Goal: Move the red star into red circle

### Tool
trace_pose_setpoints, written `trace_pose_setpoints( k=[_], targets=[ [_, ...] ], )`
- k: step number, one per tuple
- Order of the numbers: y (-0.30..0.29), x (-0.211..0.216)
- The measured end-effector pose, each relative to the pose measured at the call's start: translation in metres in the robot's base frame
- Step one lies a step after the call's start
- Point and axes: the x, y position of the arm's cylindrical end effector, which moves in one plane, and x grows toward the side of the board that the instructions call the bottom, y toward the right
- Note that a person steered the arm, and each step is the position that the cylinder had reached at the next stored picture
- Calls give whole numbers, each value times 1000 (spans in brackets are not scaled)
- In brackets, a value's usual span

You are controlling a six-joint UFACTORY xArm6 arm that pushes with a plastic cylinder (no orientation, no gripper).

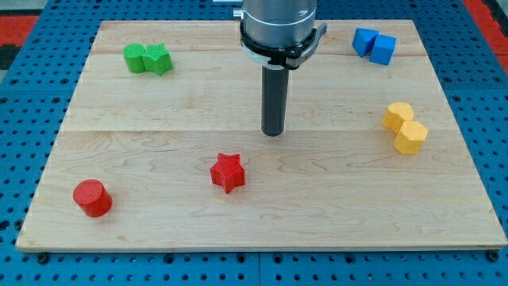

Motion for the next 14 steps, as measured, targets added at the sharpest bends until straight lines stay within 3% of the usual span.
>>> trace_pose_setpoints(
  k=[1, 2, 4, 5, 6, 7, 8, 9, 13, 14],
  targets=[
    [-13, 88],
    [-14, 92],
    [-75, 82],
    [-75, 83],
    [-37, 109],
    [-33, 97],
    [-61, 36],
    [-61, 36],
    [-152, 65],
    [-119, 67]
  ],
)
